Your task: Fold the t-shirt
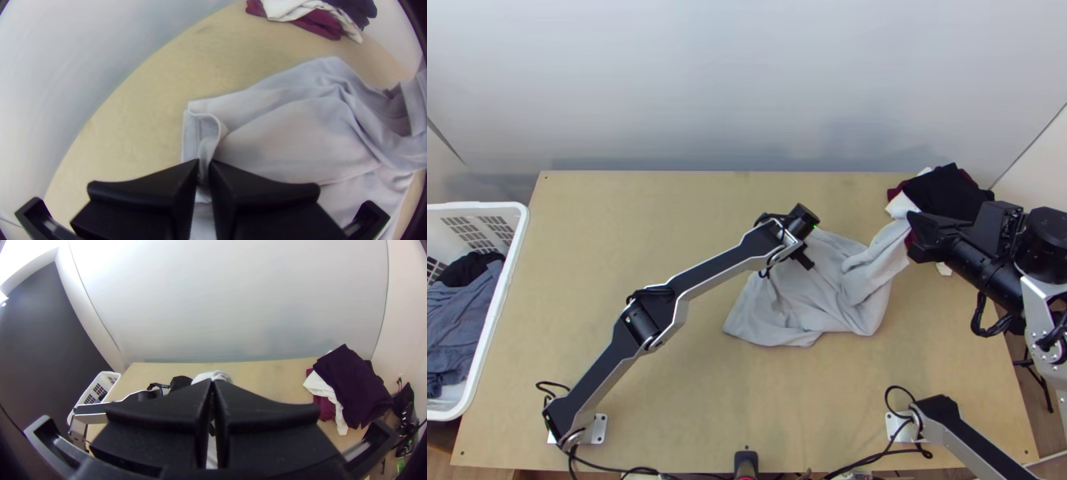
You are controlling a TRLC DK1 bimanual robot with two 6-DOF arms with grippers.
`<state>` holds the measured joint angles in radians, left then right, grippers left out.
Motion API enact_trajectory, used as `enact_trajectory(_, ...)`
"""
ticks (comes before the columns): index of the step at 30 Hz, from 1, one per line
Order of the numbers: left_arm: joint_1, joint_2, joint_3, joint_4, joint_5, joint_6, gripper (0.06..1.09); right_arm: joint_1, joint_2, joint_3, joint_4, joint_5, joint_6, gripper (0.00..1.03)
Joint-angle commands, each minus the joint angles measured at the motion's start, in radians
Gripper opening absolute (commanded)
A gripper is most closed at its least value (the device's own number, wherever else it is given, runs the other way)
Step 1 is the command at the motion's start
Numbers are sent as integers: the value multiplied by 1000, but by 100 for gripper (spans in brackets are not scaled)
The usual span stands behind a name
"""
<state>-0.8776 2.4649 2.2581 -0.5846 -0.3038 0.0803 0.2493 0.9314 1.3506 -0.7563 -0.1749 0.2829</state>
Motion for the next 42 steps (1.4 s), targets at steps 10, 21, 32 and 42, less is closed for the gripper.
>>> enact_trajectory(10, 80, -106, -11, 2, -11, -47, 9, 4, 0, -31, 38, 2, -11, 3)
enact_trajectory(21, 173, -417, -14, -156, -8, -76, 9, -7, -5, -21, 54, 3, -17, 3)
enact_trajectory(32, 335, -767, -34, -233, -3, -76, 9, -180, 78, 220, 46, 3, -39, 3)
enact_trajectory(42, 506, -1028, -32, -239, -17, -113, 9, -424, 253, 544, 31, 91, 78, 3)
